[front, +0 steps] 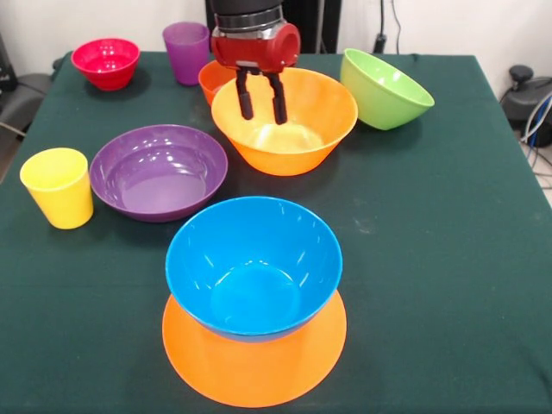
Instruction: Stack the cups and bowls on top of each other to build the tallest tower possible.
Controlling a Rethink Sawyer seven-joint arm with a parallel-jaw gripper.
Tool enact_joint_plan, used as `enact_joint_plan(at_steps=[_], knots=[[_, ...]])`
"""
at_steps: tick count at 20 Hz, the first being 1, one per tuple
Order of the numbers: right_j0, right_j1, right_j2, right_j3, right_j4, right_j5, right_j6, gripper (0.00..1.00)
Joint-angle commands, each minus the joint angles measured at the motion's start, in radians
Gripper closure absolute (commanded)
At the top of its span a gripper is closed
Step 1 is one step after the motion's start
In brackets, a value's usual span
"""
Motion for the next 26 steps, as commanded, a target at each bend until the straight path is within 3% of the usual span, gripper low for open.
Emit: enact_joint_plan(at_steps=[1,10,15,18,26], knots=[[0.039,-0.034,-0.026,-0.024,0.071,0.001,0.153,0.0],[0.103,-0.122,-0.024,0.105,0.162,0.009,0.211,0.0],[0.099,-0.15,0.017,0.11,0.222,0.011,0.207,0.0],[0.142,-0.172,-0.016,0.087,0.26,0.035,0.206,0.0],[0.276,-0.037,-0.127,0.005,0.332,-0.106,0.23,0.0]])
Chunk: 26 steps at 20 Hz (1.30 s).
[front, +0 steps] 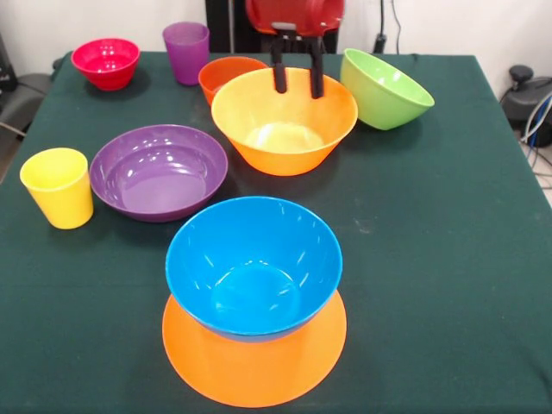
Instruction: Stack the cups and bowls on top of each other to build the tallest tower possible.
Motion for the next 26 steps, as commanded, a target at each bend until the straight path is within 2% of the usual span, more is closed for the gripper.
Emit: enact_joint_plan(at_steps=[1,7,12,26], knots=[[0.113,0.118,-0.063,-0.044,0.088,-0.11,0.224,0.0],[0.164,0.152,-0.092,-0.071,0.144,-0.134,0.211,0.0],[0.142,0.221,-0.078,-0.119,0.139,-0.184,0.17,0.0],[0.181,0.257,-0.162,-0.152,0.128,-0.197,0.138,0.0]])
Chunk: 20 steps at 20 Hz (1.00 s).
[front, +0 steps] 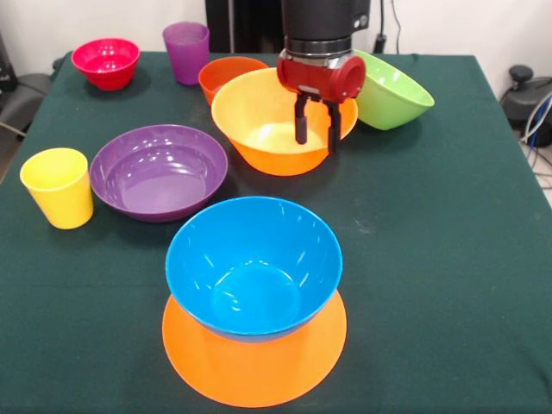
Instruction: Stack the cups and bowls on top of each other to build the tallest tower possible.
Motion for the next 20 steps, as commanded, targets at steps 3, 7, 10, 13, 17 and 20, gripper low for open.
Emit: enact_joint_plan(at_steps=[3,7,10,13,17,20], knots=[[0.019,0.06,-0.017,-0.073,0.025,-0.057,0.145,0.0],[0.022,0.063,-0.026,-0.078,0.016,-0.061,0.14,0.0],[0.028,0.065,-0.033,-0.082,0.01,-0.078,0.138,1.0],[0.035,0.067,-0.043,-0.086,0.015,-0.075,0.137,1.0],[0.037,0.067,-0.047,-0.086,0.016,-0.074,0.136,1.0],[0.04,0.068,-0.049,-0.084,0.028,-0.073,0.148,1.0]])
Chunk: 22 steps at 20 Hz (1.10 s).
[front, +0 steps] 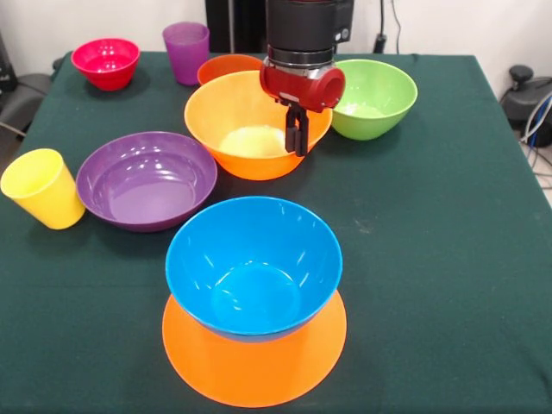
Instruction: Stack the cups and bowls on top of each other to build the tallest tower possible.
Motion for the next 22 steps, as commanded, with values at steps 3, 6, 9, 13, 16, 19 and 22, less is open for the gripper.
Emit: enact_joint_plan(at_steps=[3,6,9,13,16,19,22], knots=[[0.014,0.028,0.019,-0.051,0.036,-0.044,0.163,1.0],[0.016,0.02,0.019,-0.046,0.041,-0.035,0.167,1.0],[0.032,0.0,0.008,-0.037,0.057,-0.012,0.173,1.0],[0.05,-0.019,0.004,-0.012,0.082,0.0,0.193,1.0],[0.047,-0.008,0.007,-0.002,0.076,-0.024,0.194,1.0],[0.006,0.032,0.061,0.004,0.053,-0.075,0.212,1.0],[-0.001,0.052,0.072,0.006,0.054,-0.112,0.231,1.0]])
